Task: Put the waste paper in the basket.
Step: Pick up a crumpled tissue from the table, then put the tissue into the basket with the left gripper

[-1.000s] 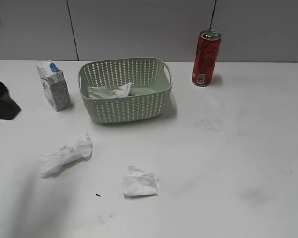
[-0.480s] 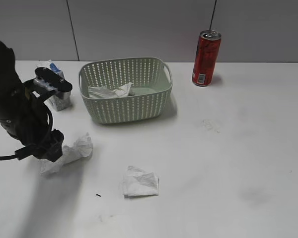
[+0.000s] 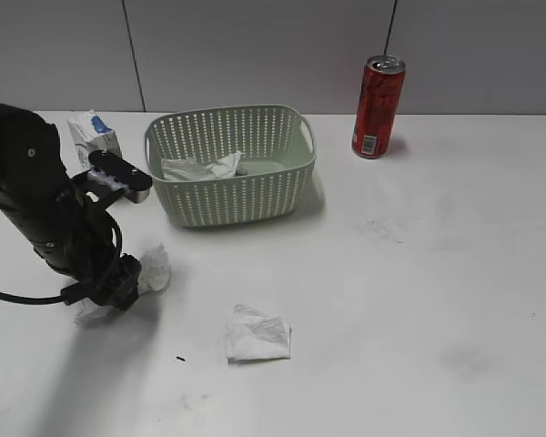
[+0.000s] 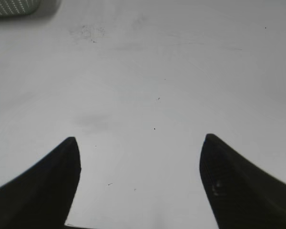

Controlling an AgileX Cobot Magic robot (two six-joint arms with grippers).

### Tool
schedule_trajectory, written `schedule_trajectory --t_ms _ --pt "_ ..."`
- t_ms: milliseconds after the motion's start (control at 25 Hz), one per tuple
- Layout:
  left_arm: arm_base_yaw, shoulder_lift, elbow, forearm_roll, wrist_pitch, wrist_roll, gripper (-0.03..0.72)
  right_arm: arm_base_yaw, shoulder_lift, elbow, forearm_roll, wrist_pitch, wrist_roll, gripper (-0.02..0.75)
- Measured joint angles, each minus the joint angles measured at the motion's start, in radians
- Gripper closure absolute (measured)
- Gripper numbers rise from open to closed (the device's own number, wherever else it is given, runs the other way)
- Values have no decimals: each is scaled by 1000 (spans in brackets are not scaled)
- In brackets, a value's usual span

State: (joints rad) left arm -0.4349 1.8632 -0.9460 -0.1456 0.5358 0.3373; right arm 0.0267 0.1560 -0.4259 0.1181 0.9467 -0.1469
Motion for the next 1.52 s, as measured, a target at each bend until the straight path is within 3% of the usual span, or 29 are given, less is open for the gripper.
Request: schedule_trajectory --t_ms 160,240,400,480,800,960,1240,1520 --pt "0 12 0 0 -5 1 168 0 0 0 0 0 0 149" --pt "0 12 0 0 -2 1 284 0 0 0 0 0 0 149" --pt "0 11 0 -2 21 1 601 0 0 0 0 0 0 149" --pt "0 -4 0 -3 41 1 659 0 0 0 0 0 0 149" --pt "0 -265 -10 -7 81 1 680 0 0 0 0 0 0 149" --pt "0 -368 -47 -9 -142 1 680 0 0 0 0 0 0 149" --pt "-22 -293 -97 -126 -627 1 680 0 0 0 0 0 0 149" --pt "-101 -83 -172 -135 -793 1 680 0 0 0 0 0 0 149"
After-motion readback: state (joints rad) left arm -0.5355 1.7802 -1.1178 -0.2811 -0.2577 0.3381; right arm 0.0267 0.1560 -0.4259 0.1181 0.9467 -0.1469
